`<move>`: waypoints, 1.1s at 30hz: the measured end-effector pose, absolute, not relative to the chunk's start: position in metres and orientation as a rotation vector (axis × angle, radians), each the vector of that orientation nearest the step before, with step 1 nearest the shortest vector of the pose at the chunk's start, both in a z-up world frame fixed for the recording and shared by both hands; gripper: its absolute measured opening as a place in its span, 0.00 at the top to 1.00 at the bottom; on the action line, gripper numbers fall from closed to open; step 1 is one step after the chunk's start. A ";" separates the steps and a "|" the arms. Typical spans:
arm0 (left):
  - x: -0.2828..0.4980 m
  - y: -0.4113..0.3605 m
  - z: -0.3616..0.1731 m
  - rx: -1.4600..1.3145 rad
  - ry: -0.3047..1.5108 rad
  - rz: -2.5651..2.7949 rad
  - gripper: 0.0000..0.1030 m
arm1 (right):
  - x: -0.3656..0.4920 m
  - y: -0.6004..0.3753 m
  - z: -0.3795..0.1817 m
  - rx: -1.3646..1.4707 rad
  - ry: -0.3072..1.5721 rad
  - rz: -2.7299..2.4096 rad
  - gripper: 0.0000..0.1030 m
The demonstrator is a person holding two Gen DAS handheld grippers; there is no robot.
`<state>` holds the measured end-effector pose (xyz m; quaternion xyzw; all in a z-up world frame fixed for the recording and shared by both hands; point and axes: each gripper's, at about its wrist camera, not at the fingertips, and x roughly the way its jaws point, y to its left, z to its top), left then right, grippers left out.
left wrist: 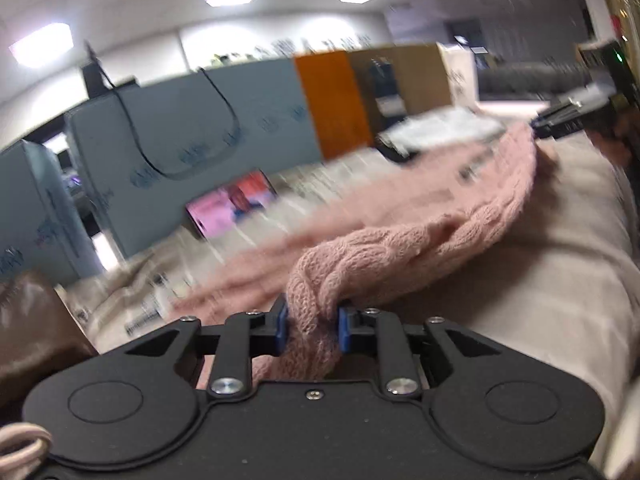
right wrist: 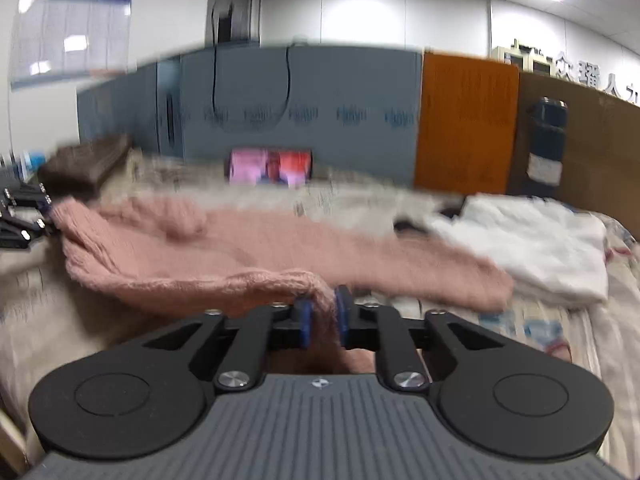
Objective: Fold clothes
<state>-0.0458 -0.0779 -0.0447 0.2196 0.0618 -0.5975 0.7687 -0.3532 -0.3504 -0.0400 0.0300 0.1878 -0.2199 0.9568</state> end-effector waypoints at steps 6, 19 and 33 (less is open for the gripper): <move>0.001 -0.116 -0.029 0.459 0.222 -1.265 0.80 | -0.306 -0.392 -0.025 0.011 0.424 -0.417 0.92; 0.055 -0.154 -0.036 0.348 0.333 -1.110 0.27 | -0.264 -0.457 -0.036 0.047 0.581 -0.414 0.59; 0.057 -0.170 -0.059 0.444 0.324 -0.973 0.12 | -0.355 -0.455 -0.048 0.240 0.493 -0.521 0.41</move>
